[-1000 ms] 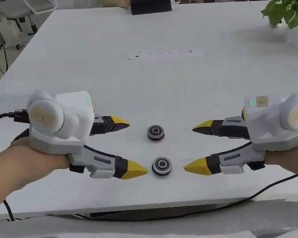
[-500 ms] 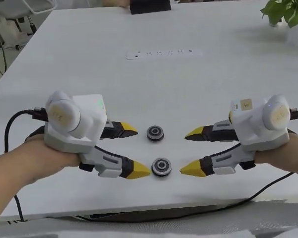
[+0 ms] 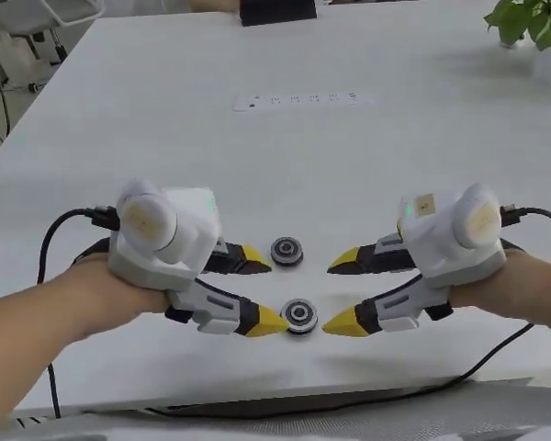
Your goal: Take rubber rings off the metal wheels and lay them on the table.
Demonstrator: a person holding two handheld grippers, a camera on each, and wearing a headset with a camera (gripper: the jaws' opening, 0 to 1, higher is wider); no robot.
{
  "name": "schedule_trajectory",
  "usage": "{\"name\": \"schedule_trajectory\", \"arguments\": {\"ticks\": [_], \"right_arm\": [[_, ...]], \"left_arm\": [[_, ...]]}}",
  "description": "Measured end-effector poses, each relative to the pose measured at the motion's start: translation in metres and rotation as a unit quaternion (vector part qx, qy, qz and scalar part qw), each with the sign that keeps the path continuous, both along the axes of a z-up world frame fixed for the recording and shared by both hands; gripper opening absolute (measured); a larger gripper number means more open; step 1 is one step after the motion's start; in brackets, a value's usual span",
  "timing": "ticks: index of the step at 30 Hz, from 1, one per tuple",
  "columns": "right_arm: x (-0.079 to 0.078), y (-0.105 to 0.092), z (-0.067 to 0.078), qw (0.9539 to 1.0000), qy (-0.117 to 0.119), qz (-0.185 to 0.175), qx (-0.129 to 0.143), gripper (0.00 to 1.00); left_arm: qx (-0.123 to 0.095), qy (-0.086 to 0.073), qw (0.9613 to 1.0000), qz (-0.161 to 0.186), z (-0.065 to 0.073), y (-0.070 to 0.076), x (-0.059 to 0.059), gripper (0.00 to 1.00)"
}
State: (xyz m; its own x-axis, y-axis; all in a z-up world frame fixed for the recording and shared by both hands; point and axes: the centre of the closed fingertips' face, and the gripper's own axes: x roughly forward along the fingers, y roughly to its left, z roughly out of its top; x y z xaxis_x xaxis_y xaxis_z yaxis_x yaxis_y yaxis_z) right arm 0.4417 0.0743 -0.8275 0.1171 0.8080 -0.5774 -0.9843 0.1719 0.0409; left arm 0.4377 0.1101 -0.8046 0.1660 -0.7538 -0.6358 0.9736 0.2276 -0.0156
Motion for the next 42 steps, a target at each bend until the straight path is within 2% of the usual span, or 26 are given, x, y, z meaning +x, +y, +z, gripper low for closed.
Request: {"name": "schedule_trajectory", "arguments": {"ticks": [14, 22, 36, 42], "right_arm": [[-0.002, 0.004, -0.006, 0.9999, 0.005, 0.009, -0.003, 0.46], [-0.001, 0.003, -0.009, 0.9999, 0.008, 0.008, -0.004, 0.46], [-0.004, 0.005, -0.013, 0.9998, 0.012, 0.012, -0.006, 0.46], [-0.004, 0.004, -0.013, 0.9999, 0.011, 0.011, -0.005, 0.47]], "left_arm": [[0.011, 0.016, 0.9996, -0.020, -0.017, -0.013, -0.001, 0.30], [0.012, 0.027, 0.9994, -0.016, -0.025, -0.016, 0.000, 0.22], [0.030, 0.020, 0.9990, -0.026, -0.034, -0.017, -0.005, 0.15], [0.027, 0.014, 0.9994, -0.017, -0.035, -0.019, -0.001, 0.11]]}}
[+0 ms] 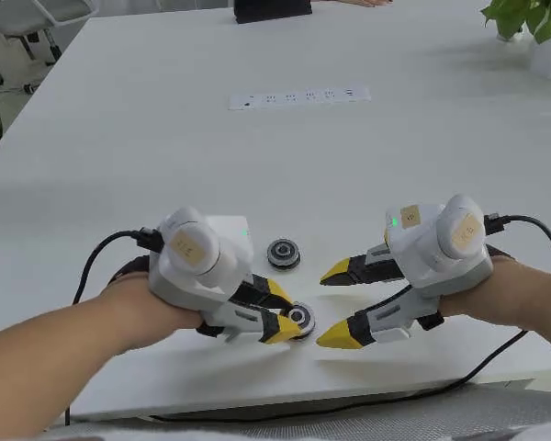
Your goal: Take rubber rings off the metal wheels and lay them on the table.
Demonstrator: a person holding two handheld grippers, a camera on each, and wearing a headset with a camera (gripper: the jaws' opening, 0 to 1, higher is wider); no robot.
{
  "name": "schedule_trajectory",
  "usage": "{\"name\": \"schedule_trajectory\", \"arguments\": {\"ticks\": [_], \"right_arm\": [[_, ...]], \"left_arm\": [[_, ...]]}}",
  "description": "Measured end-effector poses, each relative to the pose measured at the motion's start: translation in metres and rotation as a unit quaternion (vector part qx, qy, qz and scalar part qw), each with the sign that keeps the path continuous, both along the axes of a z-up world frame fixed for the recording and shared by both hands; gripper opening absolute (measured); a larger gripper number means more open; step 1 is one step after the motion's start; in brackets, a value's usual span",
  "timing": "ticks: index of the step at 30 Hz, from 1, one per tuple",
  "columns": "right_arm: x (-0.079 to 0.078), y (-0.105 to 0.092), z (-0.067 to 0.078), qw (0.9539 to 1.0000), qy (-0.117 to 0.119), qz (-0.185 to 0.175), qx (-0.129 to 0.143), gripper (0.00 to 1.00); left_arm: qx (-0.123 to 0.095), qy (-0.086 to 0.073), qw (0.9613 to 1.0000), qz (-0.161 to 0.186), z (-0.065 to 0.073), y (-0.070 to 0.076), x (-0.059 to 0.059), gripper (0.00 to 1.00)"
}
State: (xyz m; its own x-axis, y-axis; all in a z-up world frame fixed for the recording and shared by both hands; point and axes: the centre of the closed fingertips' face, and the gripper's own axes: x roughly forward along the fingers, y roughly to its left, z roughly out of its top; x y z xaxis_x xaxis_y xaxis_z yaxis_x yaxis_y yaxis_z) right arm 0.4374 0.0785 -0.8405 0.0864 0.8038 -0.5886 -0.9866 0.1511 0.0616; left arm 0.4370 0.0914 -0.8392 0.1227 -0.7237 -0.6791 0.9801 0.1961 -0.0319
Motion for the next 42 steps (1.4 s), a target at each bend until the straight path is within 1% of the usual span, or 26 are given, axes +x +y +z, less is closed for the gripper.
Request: {"name": "schedule_trajectory", "arguments": {"ticks": [4, 6, 7, 9, 10, 13, 17, 25, 28, 31, 35, 39, 42], "right_arm": [[-0.001, 0.000, 0.000, 1.0000, 0.000, 0.000, 0.000, 0.46], [-0.001, 0.000, -0.001, 1.0000, 0.000, 0.001, 0.000, 0.46], [-0.001, 0.000, -0.001, 1.0000, 0.000, 0.000, -0.001, 0.46], [0.000, -0.001, -0.002, 1.0000, 0.001, -0.001, -0.001, 0.46], [0.000, -0.001, -0.003, 1.0000, 0.001, -0.002, -0.001, 0.46], [0.000, -0.001, -0.002, 1.0000, 0.001, -0.002, 0.000, 0.45], [-0.002, 0.001, -0.002, 1.0000, -0.001, 0.003, 0.000, 0.44], [-0.004, 0.009, -0.001, 0.9999, 0.003, 0.004, 0.011, 0.40], [-0.007, 0.011, -0.003, 0.9999, 0.009, 0.007, 0.010, 0.38], [-0.006, 0.011, -0.006, 0.9999, 0.008, 0.008, 0.005, 0.36], [-0.005, 0.015, -0.006, 0.9999, 0.011, 0.001, 0.011, 0.35], [-0.005, 0.019, -0.005, 0.9999, 0.005, 0.000, 0.012, 0.33], [-0.006, 0.022, -0.009, 1.0000, 0.001, 0.004, 0.006, 0.33]], "left_arm": [[0.001, -0.009, 1.0000, 0.003, -0.001, -0.001, 0.001, 0.10], [0.001, -0.018, 0.9998, 0.002, -0.001, -0.003, 0.000, 0.09], [0.004, -0.026, 0.9997, -0.001, -0.001, -0.002, 0.000, 0.09], [0.006, -0.033, 0.9994, -0.005, -0.001, -0.002, 0.000, 0.08], [0.006, -0.034, 0.9994, -0.005, -0.001, -0.002, 0.000, 0.08], [0.005, -0.028, 0.9996, -0.001, -0.001, -0.002, 0.000, 0.08], [0.005, -0.030, 0.9995, 0.000, -0.001, -0.003, 0.000, 0.08], [0.004, -0.031, 0.9995, 0.007, -0.001, -0.003, 0.000, 0.08], [0.003, -0.031, 0.9995, 0.009, -0.001, -0.003, 0.000, 0.08], [0.000, -0.029, 0.9995, 0.013, -0.001, -0.003, 0.000, 0.08], [-0.001, -0.029, 0.9995, 0.015, -0.001, -0.003, 0.000, 0.08], [-0.001, -0.029, 0.9994, 0.017, -0.001, -0.003, 0.001, 0.08], [-0.001, -0.028, 0.9994, 0.018, 0.000, -0.002, 0.001, 0.08]]}}
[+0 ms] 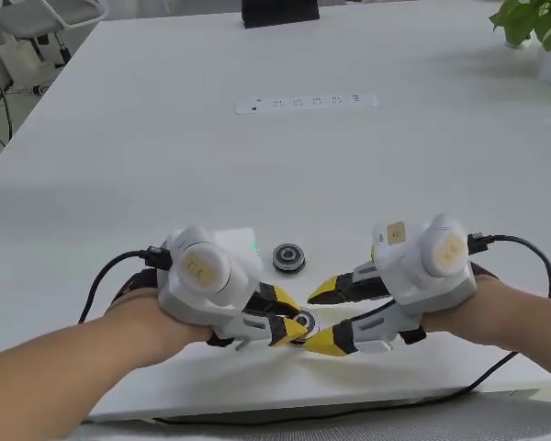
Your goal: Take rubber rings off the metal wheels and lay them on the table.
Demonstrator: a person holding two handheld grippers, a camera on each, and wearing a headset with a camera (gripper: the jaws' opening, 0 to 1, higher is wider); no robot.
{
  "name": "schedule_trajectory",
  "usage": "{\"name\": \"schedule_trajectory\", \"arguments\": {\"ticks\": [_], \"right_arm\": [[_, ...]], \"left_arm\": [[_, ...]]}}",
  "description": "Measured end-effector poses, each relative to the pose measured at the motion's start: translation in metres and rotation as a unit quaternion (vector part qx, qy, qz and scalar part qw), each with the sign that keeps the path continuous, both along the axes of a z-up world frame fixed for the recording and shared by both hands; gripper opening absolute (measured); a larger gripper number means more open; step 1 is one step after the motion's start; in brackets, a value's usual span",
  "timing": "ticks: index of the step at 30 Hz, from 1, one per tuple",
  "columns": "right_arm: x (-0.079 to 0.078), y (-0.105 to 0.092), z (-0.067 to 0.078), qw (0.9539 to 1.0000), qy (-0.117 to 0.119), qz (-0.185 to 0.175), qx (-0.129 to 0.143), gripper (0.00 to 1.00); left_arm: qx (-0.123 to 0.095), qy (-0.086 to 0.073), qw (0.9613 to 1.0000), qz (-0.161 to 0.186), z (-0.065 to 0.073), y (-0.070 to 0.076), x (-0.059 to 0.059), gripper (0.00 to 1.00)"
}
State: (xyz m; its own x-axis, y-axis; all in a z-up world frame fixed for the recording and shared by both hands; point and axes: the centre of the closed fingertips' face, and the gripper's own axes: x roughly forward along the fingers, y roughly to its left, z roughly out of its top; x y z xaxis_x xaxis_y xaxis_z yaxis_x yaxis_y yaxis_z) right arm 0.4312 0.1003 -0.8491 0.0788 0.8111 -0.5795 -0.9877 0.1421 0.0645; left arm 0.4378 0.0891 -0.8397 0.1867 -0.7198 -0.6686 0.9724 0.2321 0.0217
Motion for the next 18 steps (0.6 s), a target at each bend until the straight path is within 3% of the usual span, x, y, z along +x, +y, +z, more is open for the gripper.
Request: {"name": "schedule_trajectory", "arguments": {"ticks": [4, 8, 18], "right_arm": [[0.0011, 0.0014, -0.0050, 1.0000, -0.002, 0.002, -0.009, 0.32], [0.0039, 0.0038, -0.0020, 0.9999, 0.005, -0.009, 0.003, 0.31], [0.0022, 0.0002, -0.0028, 0.9999, 0.007, -0.010, 0.003, 0.26]], "left_arm": [[0.000, -0.001, 1.0000, 0.002, 0.0001, 0.0003, 0.0006, 0.08], [0.000, -0.001, 1.0000, 0.003, 0.0002, 0.0006, 0.0007, 0.08], [-0.003, 0.002, 1.0000, 0.006, 0.0003, 0.0006, 0.0012, 0.08]]}}
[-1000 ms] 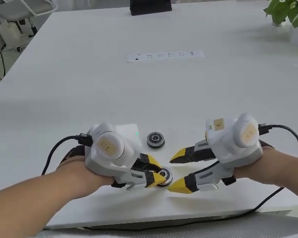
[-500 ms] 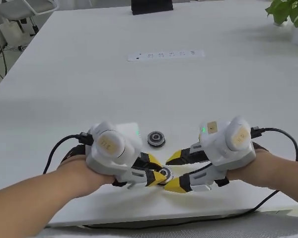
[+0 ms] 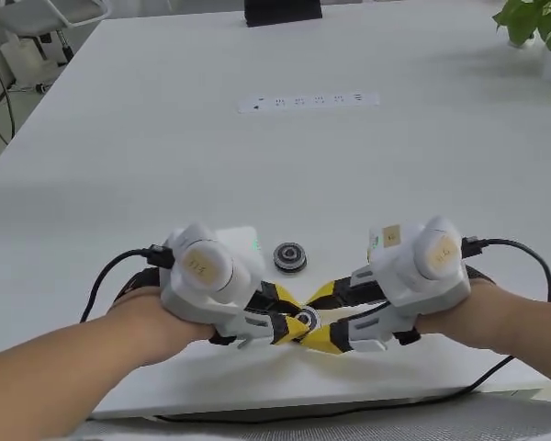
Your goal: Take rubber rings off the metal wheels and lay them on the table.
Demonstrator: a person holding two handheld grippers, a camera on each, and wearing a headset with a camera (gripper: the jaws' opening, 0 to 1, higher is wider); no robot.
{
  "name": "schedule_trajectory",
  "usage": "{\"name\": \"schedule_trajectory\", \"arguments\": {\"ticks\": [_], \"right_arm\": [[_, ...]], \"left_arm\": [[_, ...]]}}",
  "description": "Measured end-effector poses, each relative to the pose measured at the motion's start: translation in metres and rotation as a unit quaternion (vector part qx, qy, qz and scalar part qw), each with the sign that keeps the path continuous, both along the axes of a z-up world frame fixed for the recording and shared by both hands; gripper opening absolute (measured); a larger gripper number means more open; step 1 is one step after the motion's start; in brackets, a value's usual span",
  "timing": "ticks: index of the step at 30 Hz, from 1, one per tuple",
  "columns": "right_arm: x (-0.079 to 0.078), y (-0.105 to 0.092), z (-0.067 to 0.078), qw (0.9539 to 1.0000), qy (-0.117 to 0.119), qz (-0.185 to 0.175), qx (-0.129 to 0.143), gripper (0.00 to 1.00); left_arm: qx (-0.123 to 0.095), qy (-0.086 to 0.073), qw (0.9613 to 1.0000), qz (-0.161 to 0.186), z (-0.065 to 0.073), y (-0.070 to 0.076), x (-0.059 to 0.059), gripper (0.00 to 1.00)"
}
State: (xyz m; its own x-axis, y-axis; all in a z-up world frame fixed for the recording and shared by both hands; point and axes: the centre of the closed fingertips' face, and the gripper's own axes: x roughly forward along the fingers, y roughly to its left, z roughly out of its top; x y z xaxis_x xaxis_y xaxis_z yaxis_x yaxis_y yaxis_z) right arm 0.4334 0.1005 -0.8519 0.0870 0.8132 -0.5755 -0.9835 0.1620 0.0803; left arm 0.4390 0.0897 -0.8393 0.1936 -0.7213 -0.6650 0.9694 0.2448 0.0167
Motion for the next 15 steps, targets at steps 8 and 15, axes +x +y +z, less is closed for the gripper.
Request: {"name": "schedule_trajectory", "arguments": {"ticks": [8, 15], "right_arm": [[-0.0010, -0.0031, 0.0006, 0.9999, -0.009, 0.005, -0.005, 0.24], [-0.0012, -0.0060, 0.0003, 0.9999, -0.014, 0.006, -0.007, 0.22]], "left_arm": [[-0.001, 0.000, 1.0000, 0.003, -0.0002, -0.0003, 0.0003, 0.08], [-0.002, 0.000, 1.0000, 0.003, -0.0007, -0.0003, 0.0000, 0.08]]}}
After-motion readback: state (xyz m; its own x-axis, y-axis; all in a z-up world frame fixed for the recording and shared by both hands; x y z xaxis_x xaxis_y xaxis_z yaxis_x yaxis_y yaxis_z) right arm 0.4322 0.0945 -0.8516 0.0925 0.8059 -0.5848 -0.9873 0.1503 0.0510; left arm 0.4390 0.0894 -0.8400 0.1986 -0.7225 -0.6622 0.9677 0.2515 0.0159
